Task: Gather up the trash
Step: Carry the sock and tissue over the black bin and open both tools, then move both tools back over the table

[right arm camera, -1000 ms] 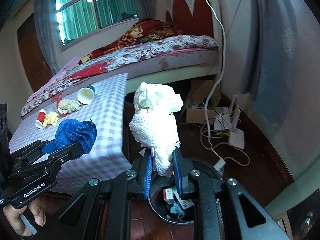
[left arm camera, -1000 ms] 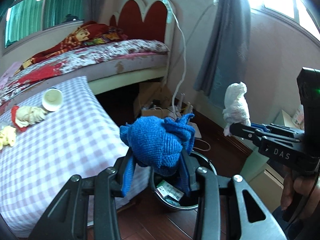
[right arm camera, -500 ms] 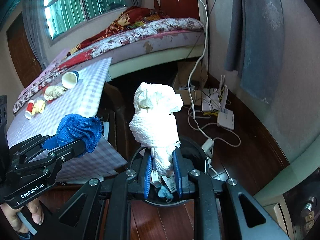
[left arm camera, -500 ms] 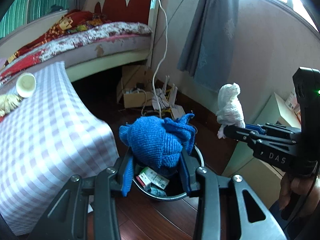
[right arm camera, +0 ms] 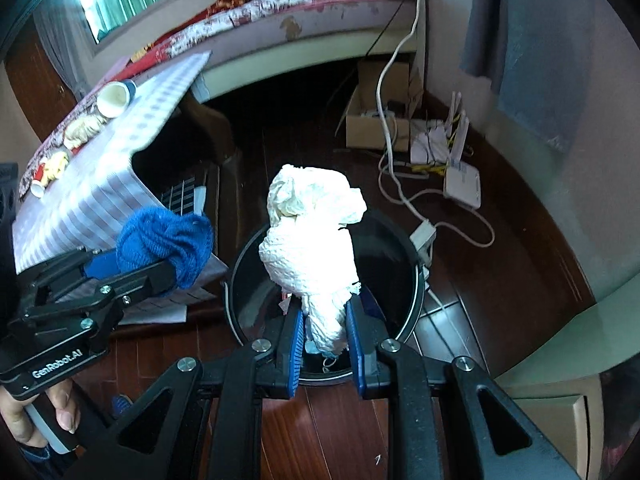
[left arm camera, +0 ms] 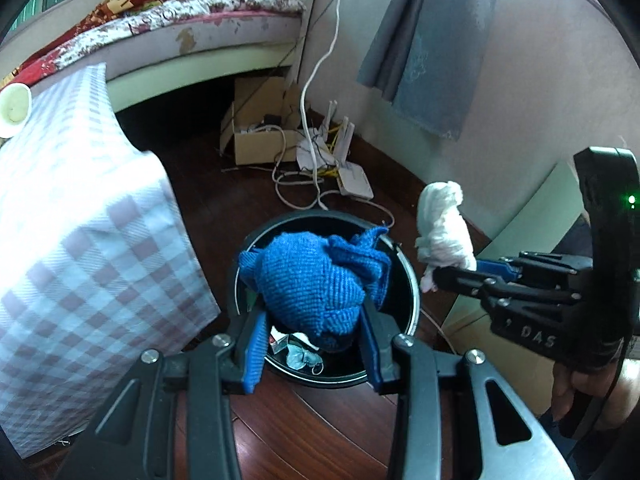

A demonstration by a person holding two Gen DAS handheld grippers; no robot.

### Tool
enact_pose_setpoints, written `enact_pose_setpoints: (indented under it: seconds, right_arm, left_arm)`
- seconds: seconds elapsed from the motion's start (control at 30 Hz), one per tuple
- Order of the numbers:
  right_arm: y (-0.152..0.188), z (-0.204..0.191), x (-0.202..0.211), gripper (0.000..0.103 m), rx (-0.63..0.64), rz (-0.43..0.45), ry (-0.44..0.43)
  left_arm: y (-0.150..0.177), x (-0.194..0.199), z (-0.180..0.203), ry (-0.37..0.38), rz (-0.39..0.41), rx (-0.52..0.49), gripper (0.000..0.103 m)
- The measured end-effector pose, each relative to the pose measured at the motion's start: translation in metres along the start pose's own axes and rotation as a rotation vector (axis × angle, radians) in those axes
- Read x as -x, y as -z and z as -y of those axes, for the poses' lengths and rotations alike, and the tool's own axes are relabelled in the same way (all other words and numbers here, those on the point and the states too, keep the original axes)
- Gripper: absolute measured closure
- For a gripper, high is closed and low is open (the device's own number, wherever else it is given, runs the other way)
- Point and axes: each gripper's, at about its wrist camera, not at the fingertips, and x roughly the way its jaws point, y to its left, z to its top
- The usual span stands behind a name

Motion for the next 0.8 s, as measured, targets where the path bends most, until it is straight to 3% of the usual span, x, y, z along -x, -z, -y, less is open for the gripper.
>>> enact_pose_setpoints:
  seconds: [0.27,0.3,0.37,0.4,0.47,0.5,0.57,0.63,0.8]
  right_arm:
    - [0.004,0.004,-0.039,0.082,0.001,-0.076,-0.011]
    - [0.005,0.005,-0.043,0.082,0.001,-0.083,-0.012]
    - [0.006,0.006,-0.05,0.08,0.003,-0.093,-0.012]
    - [0.006,0.006,-0.053,0.076,0.011,-0.099,-0.005]
    - [0.008,0.01,-0.059,0.045,0.014,-0.123,0.066]
    - [0.01,0.014,-0.061,0.039,0.003,-0.129,0.102]
    - [0.012,0.022,-0.06,0.021,-0.019,-0.126,0.123]
    - [0.016,0.027,-0.06,0.011,-0.035,-0.134,0.146]
    - [0.02,0.022,-0.058,0.002,-0.03,-0.137,0.173]
  left_arm:
    - [0.002,-0.029,-0.004,-0.009,-0.083,0.0,0.061]
    - [0.002,-0.033,-0.004,-0.001,-0.092,0.0,0.058]
    - [0.002,-0.04,-0.007,-0.011,-0.102,0.014,0.041]
    - [0.003,-0.041,-0.008,-0.032,-0.105,0.018,0.027]
    - [0.008,-0.04,-0.012,-0.082,-0.1,0.025,0.013]
    - [0.011,-0.039,-0.015,-0.089,-0.101,0.028,0.005]
    - [0.017,-0.037,-0.017,-0.104,-0.097,0.026,0.004]
    - [0.021,-0.038,-0.021,-0.117,-0.102,0.032,0.003]
    - [0.024,-0.03,-0.024,-0.156,-0.079,0.047,0.003]
